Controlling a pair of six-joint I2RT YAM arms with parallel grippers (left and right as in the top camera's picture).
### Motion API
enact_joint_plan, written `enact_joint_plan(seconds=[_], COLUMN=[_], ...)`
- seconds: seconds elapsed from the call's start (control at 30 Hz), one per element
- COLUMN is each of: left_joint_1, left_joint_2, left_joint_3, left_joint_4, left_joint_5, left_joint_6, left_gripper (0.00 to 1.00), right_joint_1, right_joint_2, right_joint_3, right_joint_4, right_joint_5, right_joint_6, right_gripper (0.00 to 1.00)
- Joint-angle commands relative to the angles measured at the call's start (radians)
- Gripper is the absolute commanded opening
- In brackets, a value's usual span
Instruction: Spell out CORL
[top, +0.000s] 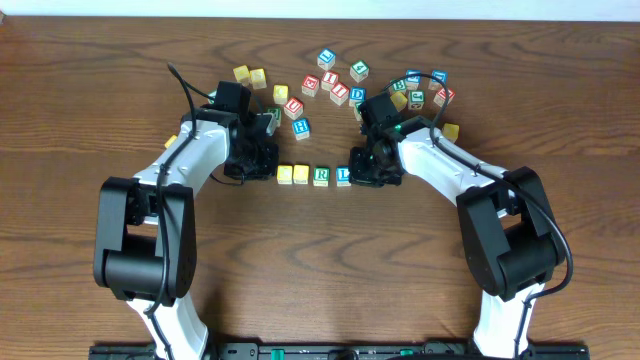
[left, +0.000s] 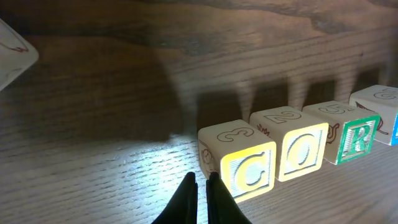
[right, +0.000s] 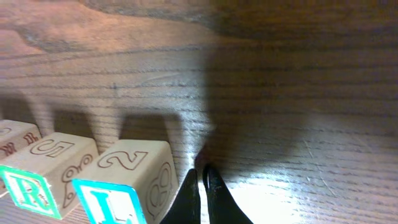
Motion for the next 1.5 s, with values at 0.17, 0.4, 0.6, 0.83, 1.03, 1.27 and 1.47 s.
enact_joint_plan(seconds=[0.17, 0.4, 0.6, 0.83, 1.03, 1.27, 1.47], left_joint_1=[-0.05, -0.062, -0.062, -0.062, -0.063, -0.062, -0.062], left_joint_2=[0.015, 0.015, 0.015, 0.015, 0.015, 0.015, 0.015], left_joint_3=[-0.01, -0.01, -0.01, -0.01, -0.01, -0.01, -0.01], left_joint_4=[-0.002, 0.005, 0.006, 0.008, 0.008, 0.008, 0.008], left_joint_5=[0.016, 0.016, 0.016, 0.016, 0.016, 0.012, 0.012], left_joint_6=[0.002, -0.001, -0.001, -0.001, -0.001, 0.003, 0.003], left_gripper=[0.07, 0.07, 0.07, 0.07, 0.07, 0.08, 0.08], right_joint_1=[0.004, 0.012, 0.017, 0.037, 0.037, 0.037, 0.03], right_joint_2=[0.011, 0.011, 0.011, 0.011, 0.011, 0.011, 0.011], right_joint_3=[-0.005, -0.005, -0.005, -0.005, -0.005, -0.005, -0.004], right_joint_4=[0.016, 0.027, 0.04, 0.055, 0.057, 0.06, 0.082], right_joint_5=[-0.027, -0.032, -0.046, -0.046, -0.046, -0.043, -0.042], right_joint_6=[0.014, 0.014, 0.014, 0.016, 0.023, 0.03, 0.03], right_gripper=[0.01, 0.01, 0.01, 0.01, 0.01, 0.01, 0.01])
